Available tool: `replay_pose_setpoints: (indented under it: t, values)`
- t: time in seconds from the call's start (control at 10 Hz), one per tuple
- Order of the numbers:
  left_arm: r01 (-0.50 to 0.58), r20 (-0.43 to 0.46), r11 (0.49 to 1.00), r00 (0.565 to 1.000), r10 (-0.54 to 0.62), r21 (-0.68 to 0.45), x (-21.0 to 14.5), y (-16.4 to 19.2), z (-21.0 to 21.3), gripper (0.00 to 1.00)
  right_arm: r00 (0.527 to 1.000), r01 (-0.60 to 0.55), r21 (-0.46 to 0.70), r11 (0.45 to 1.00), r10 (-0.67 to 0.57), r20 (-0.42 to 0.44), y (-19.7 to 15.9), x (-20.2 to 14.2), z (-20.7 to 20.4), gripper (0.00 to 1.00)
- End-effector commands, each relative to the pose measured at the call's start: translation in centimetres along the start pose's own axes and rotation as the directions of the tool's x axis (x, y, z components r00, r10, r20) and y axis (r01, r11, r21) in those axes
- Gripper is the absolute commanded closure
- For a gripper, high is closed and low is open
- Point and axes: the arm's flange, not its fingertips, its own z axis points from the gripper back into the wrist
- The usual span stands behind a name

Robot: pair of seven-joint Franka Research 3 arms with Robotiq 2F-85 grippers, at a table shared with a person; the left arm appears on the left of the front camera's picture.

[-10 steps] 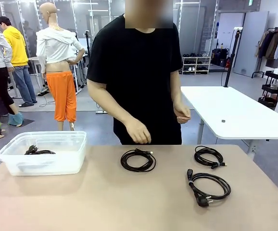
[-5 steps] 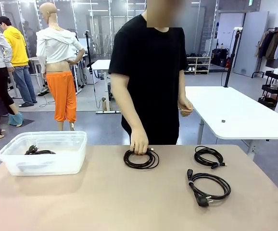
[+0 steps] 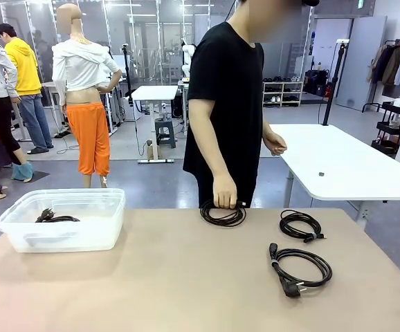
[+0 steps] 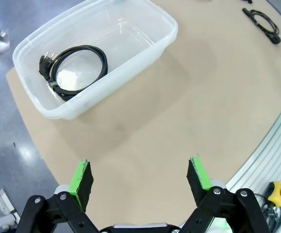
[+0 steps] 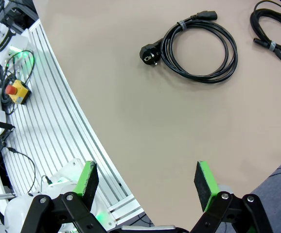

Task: Organize and store the cables.
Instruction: Place the Power Cable into the Organizing box.

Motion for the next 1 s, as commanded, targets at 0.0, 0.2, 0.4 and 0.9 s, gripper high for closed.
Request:
replay_pose_setpoints:
  t: [0.0, 0.2, 0.4, 0.9]
  values:
    - [-0.002, -0.004, 1.000, 1.000, 0.002, 0.013, 0.1, 0.0, 0.2, 0.01, 1.000, 0.002, 0.008, 1.000, -0.002, 0.014, 0.0, 0.1, 0.1, 0.00]
    - [-0.002, -0.004, 1.000, 1.000, 0.002, 0.013, 0.1, 0.0, 0.2, 0.01, 1.000, 0.002, 0.008, 1.000, -0.002, 0.014, 0.0, 0.1, 0.1, 0.00]
    - [-0.002, -0.004, 1.000, 1.000, 0.002, 0.013, 0.1, 0.0, 0.2, 0.01, 1.000, 0.002, 0.008, 1.000, -0.002, 0.014, 0.0, 0.1, 0.1, 0.00]
    - [-0.002, -0.004, 1.000, 1.000, 0.002, 0.013, 0.1, 0.0, 0.2, 0.01, 0.940, 0.250, -0.070, 0.966, -0.259, -0.221, 0.6, 11.2, -4.6, 0.00]
